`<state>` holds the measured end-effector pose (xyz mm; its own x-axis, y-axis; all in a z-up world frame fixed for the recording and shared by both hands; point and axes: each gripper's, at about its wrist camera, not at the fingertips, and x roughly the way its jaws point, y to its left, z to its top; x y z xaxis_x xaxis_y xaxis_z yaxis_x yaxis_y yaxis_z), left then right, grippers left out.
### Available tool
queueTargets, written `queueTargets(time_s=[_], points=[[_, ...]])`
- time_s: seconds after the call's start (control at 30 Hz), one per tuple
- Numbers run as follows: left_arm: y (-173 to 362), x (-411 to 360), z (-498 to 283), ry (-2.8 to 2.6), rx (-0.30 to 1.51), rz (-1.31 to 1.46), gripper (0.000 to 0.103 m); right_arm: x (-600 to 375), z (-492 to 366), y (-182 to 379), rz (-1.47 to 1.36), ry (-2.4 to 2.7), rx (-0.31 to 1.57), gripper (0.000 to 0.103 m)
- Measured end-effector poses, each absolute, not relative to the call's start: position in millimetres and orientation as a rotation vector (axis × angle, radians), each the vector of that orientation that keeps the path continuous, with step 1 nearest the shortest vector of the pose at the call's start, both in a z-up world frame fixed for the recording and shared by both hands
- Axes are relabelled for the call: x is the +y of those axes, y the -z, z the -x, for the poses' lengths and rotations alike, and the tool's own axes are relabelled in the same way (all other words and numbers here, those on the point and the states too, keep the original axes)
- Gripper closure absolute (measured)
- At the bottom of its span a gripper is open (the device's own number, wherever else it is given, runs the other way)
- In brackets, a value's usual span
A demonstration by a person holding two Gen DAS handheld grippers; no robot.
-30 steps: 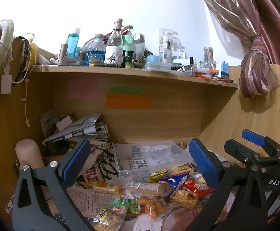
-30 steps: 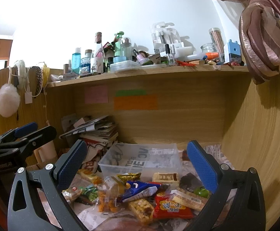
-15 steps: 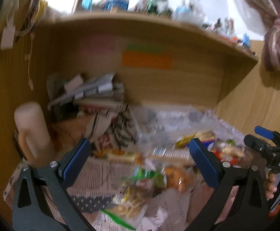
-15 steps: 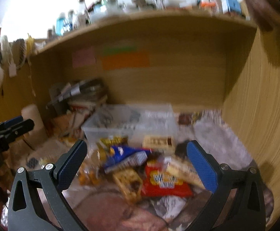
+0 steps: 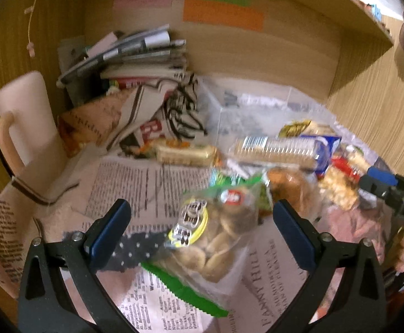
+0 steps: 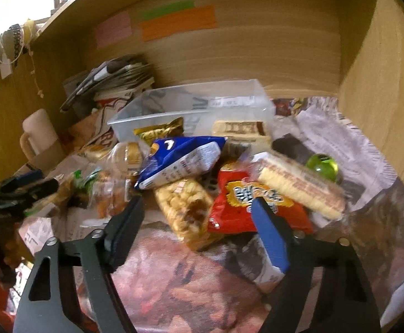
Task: Organize snacks
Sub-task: 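Grasp the clear yellow-labelled cookie bag with the left gripper while the right grasps the puffed-snack bag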
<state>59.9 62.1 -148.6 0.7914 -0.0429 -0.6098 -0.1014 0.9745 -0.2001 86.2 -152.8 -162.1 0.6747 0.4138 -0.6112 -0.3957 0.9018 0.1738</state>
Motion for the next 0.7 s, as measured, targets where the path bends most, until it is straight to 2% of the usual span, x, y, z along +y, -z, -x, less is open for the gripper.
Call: queueTargets(time_s=[0.13, 0.3, 0.47, 0.53, 0.7], points=[[164.1, 63.2, -66.7, -0.043, 0.702, 0.213, 0.000, -141.7, -87.1, 159.4, -0.008, -0.503, 0.683, 0.032], [179.3, 69.7, -77.4, -0.048, 0.746, 0.224, 0.000, -127.5, -99.4, 161.8, 0.018, -0.567, 0.705, 0.048], [180.2, 71.5, -75.0, -0.058, 0.731, 0.182, 0.001, -121.3, -114.4, 171.4, 0.051, -0.563, 0.758, 0.051], [181.8, 71.3, -74.2, -0.069, 0.726, 0.176, 0.006, -121.6, -117.3, 174.0, 0.071, -0.542, 0.765, 0.054], [184.4, 73.8, -72.7, -0.091, 0.721, 0.168, 0.021, -126.3, -122.5, 178.5, 0.080, -0.550, 0.806, 0.051]])
